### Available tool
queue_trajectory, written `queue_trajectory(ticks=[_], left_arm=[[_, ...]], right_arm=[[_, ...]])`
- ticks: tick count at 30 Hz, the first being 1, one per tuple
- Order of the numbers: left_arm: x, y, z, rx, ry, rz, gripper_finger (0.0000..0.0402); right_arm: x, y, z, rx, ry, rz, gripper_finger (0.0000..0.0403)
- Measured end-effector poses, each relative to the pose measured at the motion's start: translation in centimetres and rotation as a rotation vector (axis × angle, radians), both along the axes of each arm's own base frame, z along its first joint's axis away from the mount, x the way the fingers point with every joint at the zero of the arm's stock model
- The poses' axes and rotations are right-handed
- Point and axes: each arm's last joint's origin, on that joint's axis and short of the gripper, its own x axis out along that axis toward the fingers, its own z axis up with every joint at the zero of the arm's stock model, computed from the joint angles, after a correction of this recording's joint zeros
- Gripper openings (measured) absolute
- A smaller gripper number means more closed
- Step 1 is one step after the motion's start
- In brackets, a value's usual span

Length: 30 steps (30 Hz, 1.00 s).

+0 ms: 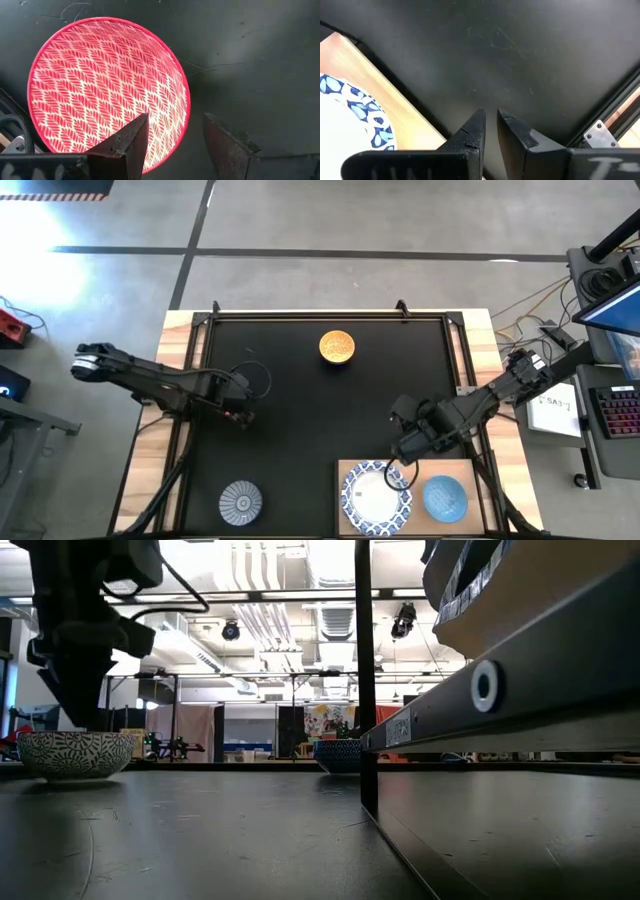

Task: Place and stack bowls onto a shelf
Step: Stack the red bowl on top of the blue bowl on the shelf

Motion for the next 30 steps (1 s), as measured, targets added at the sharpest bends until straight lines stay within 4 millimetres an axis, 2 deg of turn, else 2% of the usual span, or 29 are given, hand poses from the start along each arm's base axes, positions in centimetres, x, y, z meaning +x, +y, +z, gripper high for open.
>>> queue_trajectory(ticks=[7,17,22,27,30], left_arm=[[1.0,-0.1,-1.4,0.036,0.079,-0.005,0.0169],[2.4,-0.1,-3.2,0.094,0.057,-0.097,0.0162],[2.9,0.0,-4.0,0.101,0.064,-0.123,0.0108],[3.1,0.5,-4.5,0.103,0.098,-0.114,0.0023],[3.5,0.7,-4.2,0.106,0.081,-0.149,0.0012]], right_arm=[[0.1,-0.2,0.1,-0.021,-0.012,0.003,0.0049],[0.0,-0.3,0.2,-0.017,-0.004,0.036,0.0136],[-0.1,-0.3,0.3,-0.023,-0.007,0.046,0.0159],[-0.1,-0.3,0.3,-0.026,-0.002,0.064,0.0160],[-0.1,-0.3,0.3,-0.029,0.000,0.075,0.0154]])
